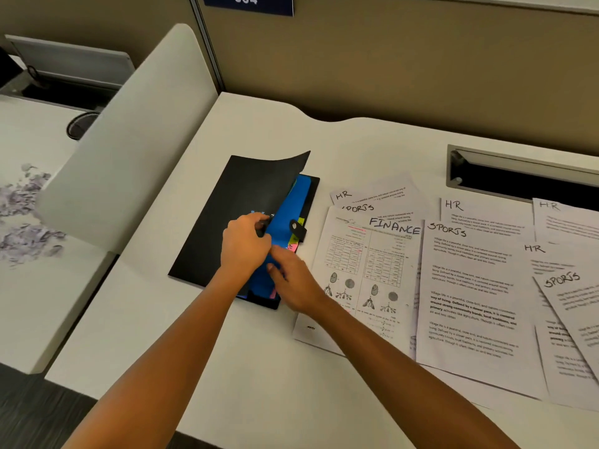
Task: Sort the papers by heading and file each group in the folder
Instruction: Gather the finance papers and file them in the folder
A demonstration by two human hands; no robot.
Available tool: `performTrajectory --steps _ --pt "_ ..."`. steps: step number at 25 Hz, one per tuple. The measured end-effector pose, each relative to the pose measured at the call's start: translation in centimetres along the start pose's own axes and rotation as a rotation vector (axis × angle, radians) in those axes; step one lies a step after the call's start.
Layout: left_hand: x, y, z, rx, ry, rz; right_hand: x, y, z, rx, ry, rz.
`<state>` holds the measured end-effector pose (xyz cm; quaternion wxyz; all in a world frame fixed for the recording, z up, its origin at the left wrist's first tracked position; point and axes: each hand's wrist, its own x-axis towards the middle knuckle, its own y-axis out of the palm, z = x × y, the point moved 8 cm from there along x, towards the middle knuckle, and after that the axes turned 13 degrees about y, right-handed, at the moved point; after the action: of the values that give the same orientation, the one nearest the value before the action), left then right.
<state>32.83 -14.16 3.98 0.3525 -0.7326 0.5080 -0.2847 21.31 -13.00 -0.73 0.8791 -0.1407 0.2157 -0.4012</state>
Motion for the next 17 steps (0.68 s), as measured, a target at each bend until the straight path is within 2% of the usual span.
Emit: performTrajectory --steps 2,4,10,17 --pt "-0.2 -0.6 0.0 -0.049 -0.003 -0.023 1.5 -2.2 -1.2 -0.441 0.011 -0.154" --pt "-0.2 -1.3 0.1 -0.084 -0.024 -0.059 2.3 -4.6 -2.5 -0.681 0.063 -0.302" --pt "0.1 -2.0 0.5 -0.12 -0.035 -0.087 1.5 -7.0 -5.0 -0.744 0.151 -0.524" --pt "0.2 -2.5 1.3 -0.168 -0.014 -0.099 1.7 -6.4 -6.6 -0.863 0.155 -0.425"
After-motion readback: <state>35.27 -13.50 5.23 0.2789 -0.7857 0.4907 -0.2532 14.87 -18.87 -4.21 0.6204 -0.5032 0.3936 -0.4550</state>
